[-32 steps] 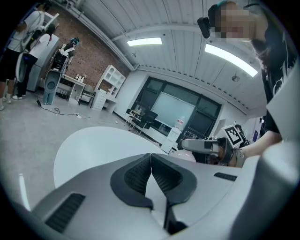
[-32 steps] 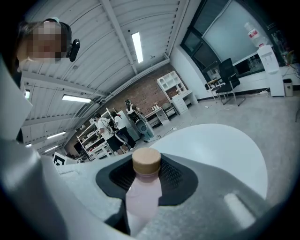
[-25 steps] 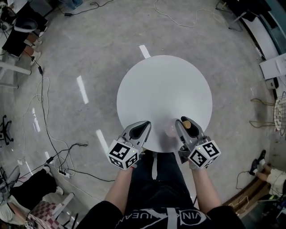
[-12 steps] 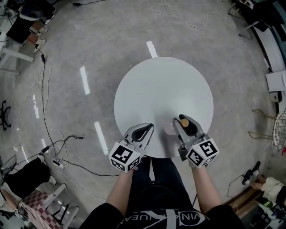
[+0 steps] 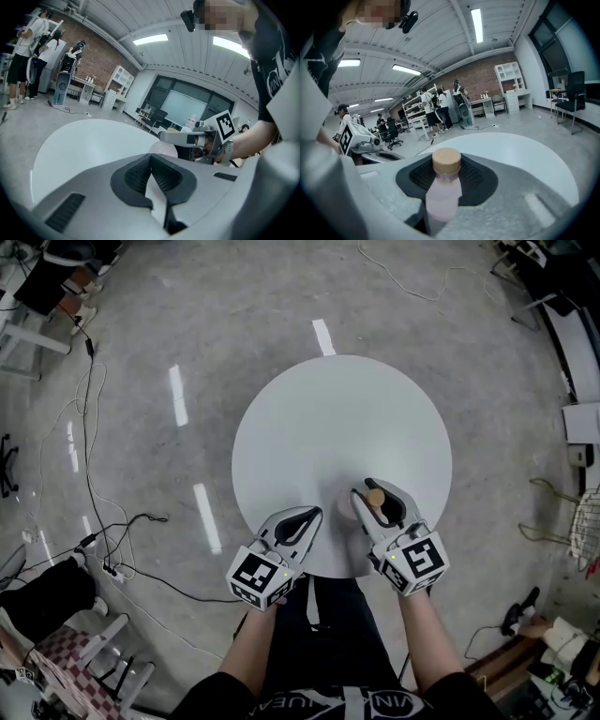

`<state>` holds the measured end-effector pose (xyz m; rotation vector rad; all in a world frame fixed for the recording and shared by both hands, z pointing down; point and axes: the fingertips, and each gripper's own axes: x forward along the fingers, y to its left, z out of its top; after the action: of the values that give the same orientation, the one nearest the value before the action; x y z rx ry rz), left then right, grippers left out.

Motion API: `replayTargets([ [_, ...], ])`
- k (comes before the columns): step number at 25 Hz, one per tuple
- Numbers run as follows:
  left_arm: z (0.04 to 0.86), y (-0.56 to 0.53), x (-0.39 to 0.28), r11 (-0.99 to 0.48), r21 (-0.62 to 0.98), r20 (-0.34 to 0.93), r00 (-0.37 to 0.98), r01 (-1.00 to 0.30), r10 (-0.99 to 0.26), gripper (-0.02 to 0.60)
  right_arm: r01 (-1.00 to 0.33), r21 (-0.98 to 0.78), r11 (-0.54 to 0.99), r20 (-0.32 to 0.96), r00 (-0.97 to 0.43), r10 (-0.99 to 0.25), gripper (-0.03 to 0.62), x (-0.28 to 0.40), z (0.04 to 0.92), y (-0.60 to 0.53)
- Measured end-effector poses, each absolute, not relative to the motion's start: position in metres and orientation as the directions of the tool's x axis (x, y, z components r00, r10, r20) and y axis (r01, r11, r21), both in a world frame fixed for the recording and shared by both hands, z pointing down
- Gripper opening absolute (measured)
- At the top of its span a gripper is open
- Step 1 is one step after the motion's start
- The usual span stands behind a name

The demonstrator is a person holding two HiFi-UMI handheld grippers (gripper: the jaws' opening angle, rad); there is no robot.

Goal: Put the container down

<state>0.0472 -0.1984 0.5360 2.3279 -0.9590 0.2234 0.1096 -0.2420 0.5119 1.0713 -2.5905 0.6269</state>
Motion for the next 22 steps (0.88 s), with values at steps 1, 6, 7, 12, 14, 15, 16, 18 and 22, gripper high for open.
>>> replayTargets([
  [1, 0.538, -0.197, 0.047, -0.553, 0.472, 0.368, 0.723, -0.687, -0.584, 0.014, -0.716, -0.277, 0.641, 0.403, -0.692, -0.598, 0.123, 0.108, 0.513, -0.242],
  [6, 0.544, -0.191, 0.047, -0.541, 0.481, 0.374, 0.720, -0.690, -0.585, 0.014, -0.706, -0.249, 0.663, 0.413, -0.696, -0.587, 0.123, 0.103, 0.520, -0.244],
  [7, 0.545, -0.190, 0.047, -0.538, 0.482, 0.376, 0.718, -0.692, -0.586, 0.014, -0.706, -0.246, 0.664, 0.413, -0.697, -0.587, 0.123, 0.102, 0.521, -0.244],
  [12, 0.548, -0.187, 0.041, -0.525, 0.481, 0.382, 0.707, -0.702, -0.596, 0.014, -0.709, -0.237, 0.664, 0.414, -0.692, -0.591, 0.123, 0.096, 0.523, -0.245],
  [14, 0.549, -0.186, 0.039, -0.522, 0.482, 0.383, 0.705, -0.704, -0.597, 0.014, -0.712, -0.228, 0.664, 0.416, -0.688, -0.594, 0.123, 0.095, 0.526, -0.246],
  [15, 0.550, -0.186, 0.038, -0.521, 0.483, 0.383, 0.704, -0.704, -0.598, 0.014, -0.713, -0.223, 0.665, 0.417, -0.687, -0.596, 0.123, 0.095, 0.527, -0.247],
  [16, 0.551, -0.186, 0.037, -0.519, 0.483, 0.384, 0.703, -0.705, -0.599, 0.014, -0.713, -0.218, 0.666, 0.417, -0.685, -0.597, 0.123, 0.095, 0.528, -0.248],
  [18, 0.552, -0.185, 0.035, -0.516, 0.484, 0.383, 0.701, -0.707, -0.602, 0.014, -0.715, -0.209, 0.667, 0.419, -0.682, -0.600, 0.123, 0.094, 0.530, -0.249],
  [22, 0.556, -0.184, 0.033, -0.507, 0.489, 0.390, 0.697, -0.710, -0.601, 0.014, -0.715, -0.171, 0.678, 0.430, -0.673, -0.602, 0.123, 0.093, 0.532, -0.252],
])
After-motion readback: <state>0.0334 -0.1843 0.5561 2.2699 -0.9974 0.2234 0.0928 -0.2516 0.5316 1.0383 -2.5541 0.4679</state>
